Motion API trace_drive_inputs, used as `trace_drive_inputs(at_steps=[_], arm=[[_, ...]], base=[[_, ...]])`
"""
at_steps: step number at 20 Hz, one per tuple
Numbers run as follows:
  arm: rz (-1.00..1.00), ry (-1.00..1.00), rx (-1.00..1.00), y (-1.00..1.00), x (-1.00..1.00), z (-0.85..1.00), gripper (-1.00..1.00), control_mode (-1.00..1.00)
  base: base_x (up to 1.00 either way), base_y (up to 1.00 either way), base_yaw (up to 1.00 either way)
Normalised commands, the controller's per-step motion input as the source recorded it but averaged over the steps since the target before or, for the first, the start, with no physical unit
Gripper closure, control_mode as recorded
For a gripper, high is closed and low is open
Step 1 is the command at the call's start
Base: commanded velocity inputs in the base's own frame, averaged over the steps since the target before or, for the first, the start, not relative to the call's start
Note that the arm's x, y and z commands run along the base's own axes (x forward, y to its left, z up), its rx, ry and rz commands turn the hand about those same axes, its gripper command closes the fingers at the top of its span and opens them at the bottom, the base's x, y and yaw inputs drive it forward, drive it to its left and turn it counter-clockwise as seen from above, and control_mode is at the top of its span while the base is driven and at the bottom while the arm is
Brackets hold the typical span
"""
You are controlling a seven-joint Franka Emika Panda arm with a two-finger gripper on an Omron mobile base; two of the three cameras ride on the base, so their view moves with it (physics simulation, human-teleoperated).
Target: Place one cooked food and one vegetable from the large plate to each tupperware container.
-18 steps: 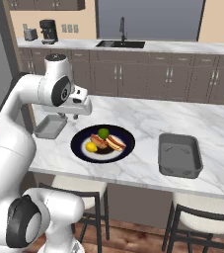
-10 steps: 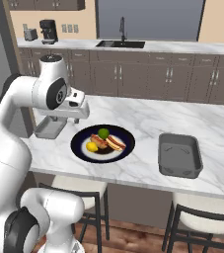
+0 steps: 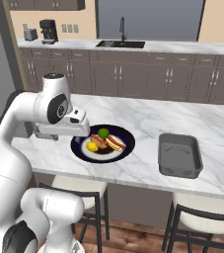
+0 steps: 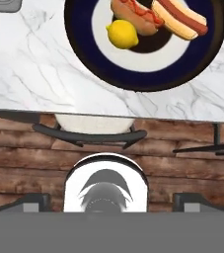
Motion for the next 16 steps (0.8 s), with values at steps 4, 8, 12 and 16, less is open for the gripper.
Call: trace_drive_inputs(at_steps=[4,8,12,16], arm=[[0.05,0.13,-0.07,-0.25,0.00,-0.30,-1.00,-1.00],[0.07,0.05,-0.01,-0.53,0.06,-0.07,-1.00,-1.00],[0.02,0.00,0.00,-0.48,0.27,0.00,-1.00,-1.00],[0.04,0.00,0.00,-0.27,0.38,-0.03,-1.00,-1.00]], base=[[0.00,0.00,0.00],[0.00,0.00,0.00],[0.00,0.00,0.00],[0.00,0.00,0.00]])
